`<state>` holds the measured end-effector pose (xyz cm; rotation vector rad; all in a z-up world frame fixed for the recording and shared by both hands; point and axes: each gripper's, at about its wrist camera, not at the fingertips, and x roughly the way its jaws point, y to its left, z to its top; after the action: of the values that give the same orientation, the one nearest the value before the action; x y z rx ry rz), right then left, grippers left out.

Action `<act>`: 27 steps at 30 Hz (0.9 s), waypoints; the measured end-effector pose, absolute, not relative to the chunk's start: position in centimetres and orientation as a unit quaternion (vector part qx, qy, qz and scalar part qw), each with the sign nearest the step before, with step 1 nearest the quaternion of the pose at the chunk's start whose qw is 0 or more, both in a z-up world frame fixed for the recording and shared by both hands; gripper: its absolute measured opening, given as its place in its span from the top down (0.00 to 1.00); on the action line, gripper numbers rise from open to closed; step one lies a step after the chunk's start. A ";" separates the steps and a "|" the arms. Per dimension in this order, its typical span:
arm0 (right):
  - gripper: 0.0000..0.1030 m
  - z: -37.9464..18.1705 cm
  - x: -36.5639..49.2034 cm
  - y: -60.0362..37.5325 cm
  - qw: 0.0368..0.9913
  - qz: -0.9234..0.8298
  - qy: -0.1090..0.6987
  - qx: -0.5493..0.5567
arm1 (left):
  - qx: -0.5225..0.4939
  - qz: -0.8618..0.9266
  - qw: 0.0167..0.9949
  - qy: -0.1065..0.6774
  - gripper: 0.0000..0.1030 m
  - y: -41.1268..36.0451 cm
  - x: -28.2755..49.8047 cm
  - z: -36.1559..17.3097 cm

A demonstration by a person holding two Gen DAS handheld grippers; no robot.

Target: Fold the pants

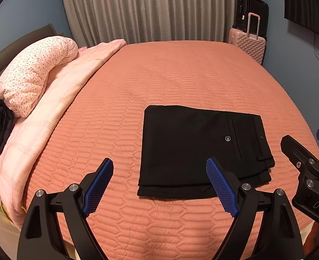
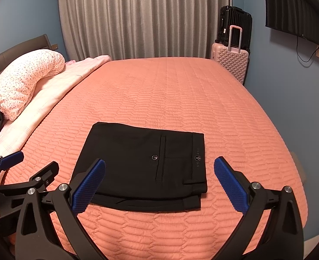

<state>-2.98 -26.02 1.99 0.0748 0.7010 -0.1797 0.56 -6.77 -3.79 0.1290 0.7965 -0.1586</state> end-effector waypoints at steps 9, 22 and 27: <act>0.04 2.0 -3.1 -26.3 0.935 -0.093 0.340 0.039 | 0.057 -0.073 0.919 0.382 0.17 -6.2 0.6 -4.1; 0.04 1.9 -3.1 -26.5 0.934 -0.093 0.342 0.041 | 0.054 -0.086 0.916 0.388 0.17 -6.1 0.9 -4.0; 0.04 1.9 -3.1 -26.6 0.934 -0.094 0.341 0.041 | 0.060 -0.090 0.916 0.386 0.17 -6.2 0.9 -3.9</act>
<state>-3.09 -26.63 1.91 0.0839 0.6983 -0.1920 0.91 -6.17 -3.91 0.1233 0.7954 -0.1862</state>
